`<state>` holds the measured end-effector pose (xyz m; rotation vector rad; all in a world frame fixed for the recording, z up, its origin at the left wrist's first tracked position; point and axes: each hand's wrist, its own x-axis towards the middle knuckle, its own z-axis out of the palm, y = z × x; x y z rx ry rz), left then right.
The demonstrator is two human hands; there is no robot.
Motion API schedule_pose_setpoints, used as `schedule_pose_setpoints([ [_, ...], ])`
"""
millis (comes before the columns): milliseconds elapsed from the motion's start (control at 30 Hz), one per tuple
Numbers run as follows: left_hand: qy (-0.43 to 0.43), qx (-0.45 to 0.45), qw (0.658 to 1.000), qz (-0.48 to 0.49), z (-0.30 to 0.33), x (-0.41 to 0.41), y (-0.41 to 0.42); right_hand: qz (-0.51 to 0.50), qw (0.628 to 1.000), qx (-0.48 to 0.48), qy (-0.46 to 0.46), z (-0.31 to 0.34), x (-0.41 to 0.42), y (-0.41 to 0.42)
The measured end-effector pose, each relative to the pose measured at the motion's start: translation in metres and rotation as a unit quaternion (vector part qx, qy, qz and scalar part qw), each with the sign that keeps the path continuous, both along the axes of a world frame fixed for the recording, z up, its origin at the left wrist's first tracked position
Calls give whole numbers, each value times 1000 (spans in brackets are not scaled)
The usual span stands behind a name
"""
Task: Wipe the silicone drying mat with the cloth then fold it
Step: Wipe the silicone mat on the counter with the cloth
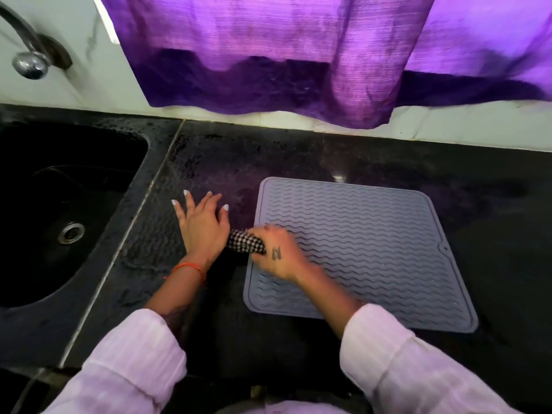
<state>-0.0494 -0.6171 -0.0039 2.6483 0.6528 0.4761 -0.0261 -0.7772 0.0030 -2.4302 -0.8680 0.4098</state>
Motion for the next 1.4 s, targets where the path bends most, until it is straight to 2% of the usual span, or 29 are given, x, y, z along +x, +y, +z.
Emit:
schedule_pose_setpoints([
  [367,36,2,998,-45,-2,-14,-32,-3,999,28,-37,-4,-96,-30],
  [667,65,15,993,-101,-7,-12,-64,-145,985,68,-63,-10,-83,-129],
  [1033,73,14,987,-146,-19,3,-99,-396,910,31,-118,-7,-59,-282],
  [1400,80,13,984,-160,-28,0,-103,-466,877,19,-116,-4,1,-305],
])
